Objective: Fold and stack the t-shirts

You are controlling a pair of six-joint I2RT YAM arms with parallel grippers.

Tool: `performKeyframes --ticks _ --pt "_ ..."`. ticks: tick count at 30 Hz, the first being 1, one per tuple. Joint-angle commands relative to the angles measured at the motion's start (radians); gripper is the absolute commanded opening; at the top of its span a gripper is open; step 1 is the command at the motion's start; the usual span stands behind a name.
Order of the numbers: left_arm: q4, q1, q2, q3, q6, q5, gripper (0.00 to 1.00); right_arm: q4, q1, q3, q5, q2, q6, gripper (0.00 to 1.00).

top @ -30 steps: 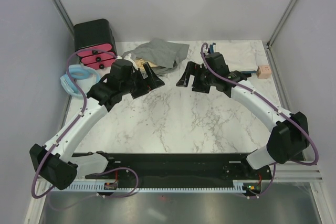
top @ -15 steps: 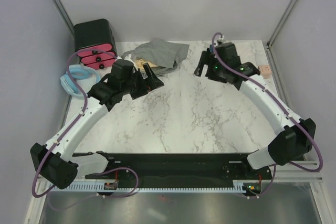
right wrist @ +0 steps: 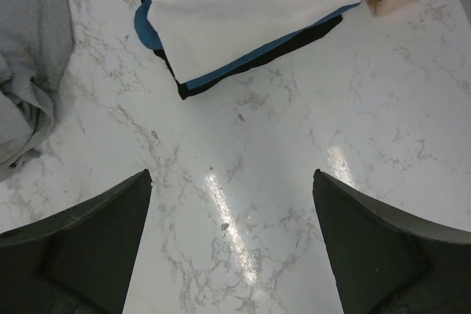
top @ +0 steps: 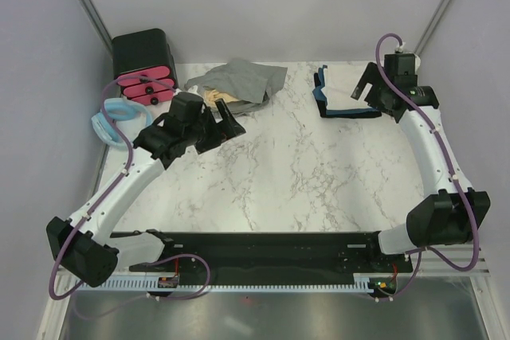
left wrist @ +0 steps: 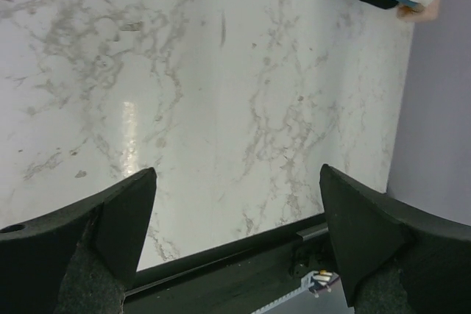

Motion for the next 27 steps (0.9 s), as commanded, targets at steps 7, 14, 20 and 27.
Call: performKeyframes --ticks 7,14,20,27 --pt "-0.312 0.256 0.027 0.054 -0.104 -0.276 0.99 0.032 0.095 -0.121 -0.141 -0.086 0.118 0.98" --pt "-0.423 0.379 0.191 0.179 -0.028 -0.43 0.95 0.046 0.115 -0.175 -0.187 -0.122 0.133 0.98" --pt "-0.602 0.399 0.435 0.403 0.091 -0.629 0.92 0.055 0.134 -0.186 -0.256 -0.119 0.142 0.98" --pt "-0.624 0.423 0.532 0.536 0.143 -0.811 0.95 0.055 0.143 -0.198 -0.283 -0.114 0.13 0.98"
